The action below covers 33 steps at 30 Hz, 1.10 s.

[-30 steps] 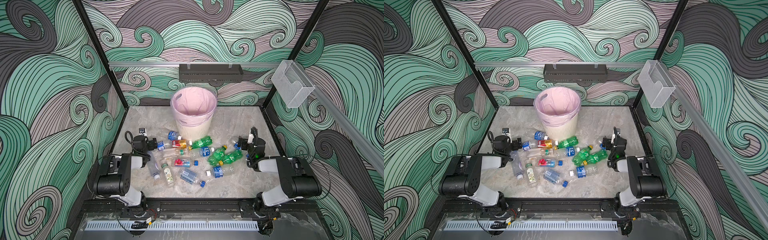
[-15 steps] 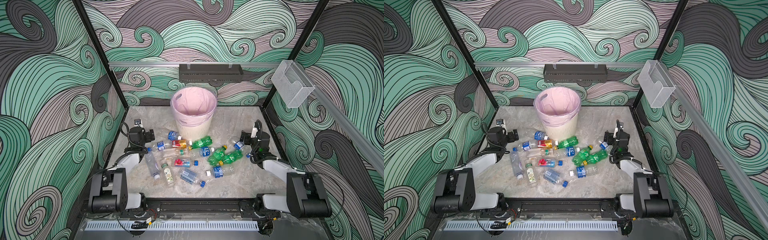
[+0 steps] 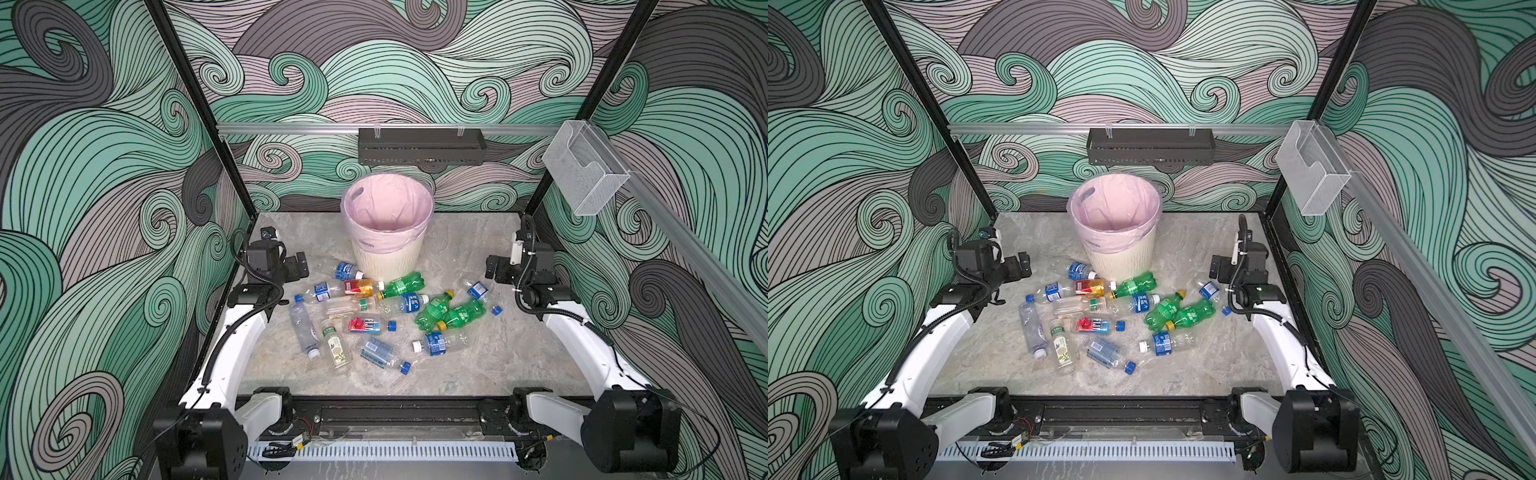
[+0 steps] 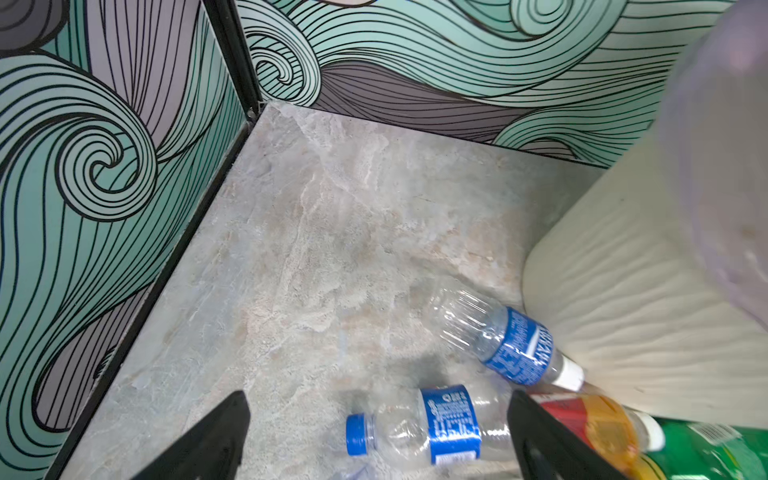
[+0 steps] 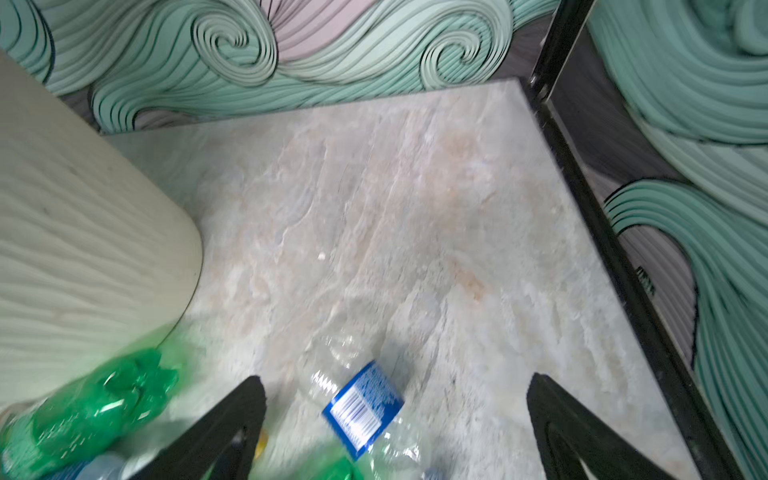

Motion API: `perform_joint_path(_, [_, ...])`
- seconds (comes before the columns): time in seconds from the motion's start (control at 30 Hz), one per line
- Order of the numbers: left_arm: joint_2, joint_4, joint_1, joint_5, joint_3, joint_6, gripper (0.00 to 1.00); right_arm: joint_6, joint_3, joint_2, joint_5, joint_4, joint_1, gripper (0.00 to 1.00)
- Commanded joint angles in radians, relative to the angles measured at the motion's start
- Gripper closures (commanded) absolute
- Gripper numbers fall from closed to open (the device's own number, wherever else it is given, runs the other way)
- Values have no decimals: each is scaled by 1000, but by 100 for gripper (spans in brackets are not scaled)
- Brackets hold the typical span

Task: Throw the plastic bottles in the bin
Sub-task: 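Lower the right gripper onto a clear blue-label water bottle and grasp it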

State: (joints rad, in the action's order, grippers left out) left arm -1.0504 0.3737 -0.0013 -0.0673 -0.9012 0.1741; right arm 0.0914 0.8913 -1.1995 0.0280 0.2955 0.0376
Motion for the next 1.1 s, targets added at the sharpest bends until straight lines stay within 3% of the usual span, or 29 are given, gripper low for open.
perform_joint_path(0.0, [68, 160, -3, 121, -10, 30, 1, 1, 68, -74, -124, 230, 16, 2])
perform_joint_path(0.13, [111, 245, -3, 96, -6, 81, 1, -49, 127, -166, -113, 343, 28, 4])
perform_joint_path(0.47, [208, 333, -2, -38, 38, 122, 1, -71, 143, -293, -85, 324, 31, 12])
perform_joint_path(0.77, [218, 388, -2, -38, 34, 153, 1, -82, 159, -422, -100, 265, 33, 17])
perform_joint_path(1.07, [236, 390, -2, 19, 38, 108, 1, -53, 187, -522, -74, 207, 33, 21])
